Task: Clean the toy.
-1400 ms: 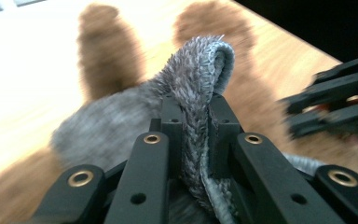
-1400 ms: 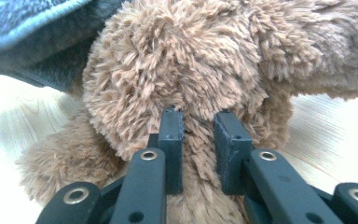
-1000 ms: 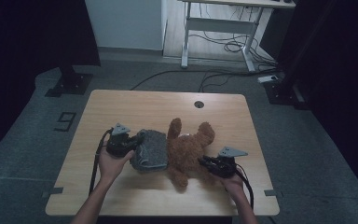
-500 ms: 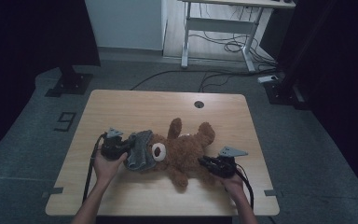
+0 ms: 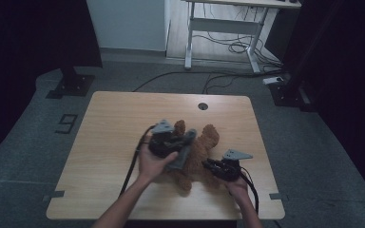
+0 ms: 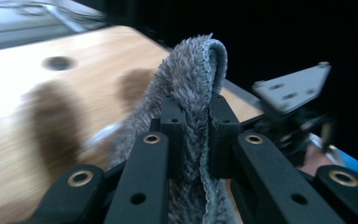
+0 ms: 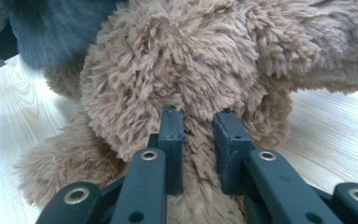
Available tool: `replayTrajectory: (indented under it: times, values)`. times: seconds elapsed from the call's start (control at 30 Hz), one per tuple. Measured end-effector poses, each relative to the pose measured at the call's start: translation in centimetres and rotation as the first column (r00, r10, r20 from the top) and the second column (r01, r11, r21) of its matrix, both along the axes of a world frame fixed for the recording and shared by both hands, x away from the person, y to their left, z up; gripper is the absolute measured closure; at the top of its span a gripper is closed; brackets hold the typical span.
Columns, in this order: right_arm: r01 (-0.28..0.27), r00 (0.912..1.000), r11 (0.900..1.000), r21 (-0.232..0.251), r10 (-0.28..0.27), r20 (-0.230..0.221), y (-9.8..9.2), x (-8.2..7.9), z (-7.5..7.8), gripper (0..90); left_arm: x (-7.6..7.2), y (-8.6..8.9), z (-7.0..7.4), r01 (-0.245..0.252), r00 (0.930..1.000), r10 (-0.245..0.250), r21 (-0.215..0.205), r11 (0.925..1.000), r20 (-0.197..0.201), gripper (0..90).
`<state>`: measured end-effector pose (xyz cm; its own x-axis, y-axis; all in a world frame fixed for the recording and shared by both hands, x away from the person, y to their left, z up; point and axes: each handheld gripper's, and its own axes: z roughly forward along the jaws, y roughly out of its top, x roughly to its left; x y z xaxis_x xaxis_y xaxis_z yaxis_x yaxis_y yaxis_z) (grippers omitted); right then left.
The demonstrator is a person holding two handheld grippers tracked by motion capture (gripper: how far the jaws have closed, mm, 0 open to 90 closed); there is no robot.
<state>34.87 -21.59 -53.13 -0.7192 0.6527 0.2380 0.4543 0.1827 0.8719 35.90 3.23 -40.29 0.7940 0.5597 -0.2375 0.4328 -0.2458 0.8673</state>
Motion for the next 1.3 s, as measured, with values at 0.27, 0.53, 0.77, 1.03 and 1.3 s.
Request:
replayTrajectory:
  times: [0.27, 0.53, 0.77, 1.03, 1.3]
  values:
    - [0.002, 1.0000, 1.000, 0.007, -0.002, 0.009, -0.1, -0.1, -0.2, 74.8, 2.0, -6.1, -6.5, -0.039, 0.9987, 0.044, 0.178, 0.9832, -0.025, 79.8]
    - [0.015, 0.9999, 1.000, 0.002, -0.015, 0.006, 0.3, -0.2, -0.2, 75.7, 1.7, -3.7, -5.7, -0.089, 0.9960, 0.088, 0.164, 0.9824, 0.014, 80.2]
    - [0.019, 0.9998, 1.000, 0.003, -0.019, -0.001, 0.3, -0.2, -0.2, 76.0, 0.2, 0.2, -4.2, -0.216, 0.9639, 0.144, 0.343, 0.9142, 0.224, 80.2]
    - [0.017, 0.9999, 1.000, 0.006, -0.017, -0.002, 0.2, -0.2, -0.3, 76.1, 0.5, 7.0, -4.2, -0.315, 0.9429, 0.261, 0.299, 0.9008, 0.207, 80.3]
    - [0.019, 0.9998, 1.000, 0.012, -0.019, -0.007, 0.2, -0.1, -0.3, 76.1, 0.1, 15.5, -8.0, -0.408, 0.9121, 0.400, 0.284, 0.8674, 0.089, 80.3]
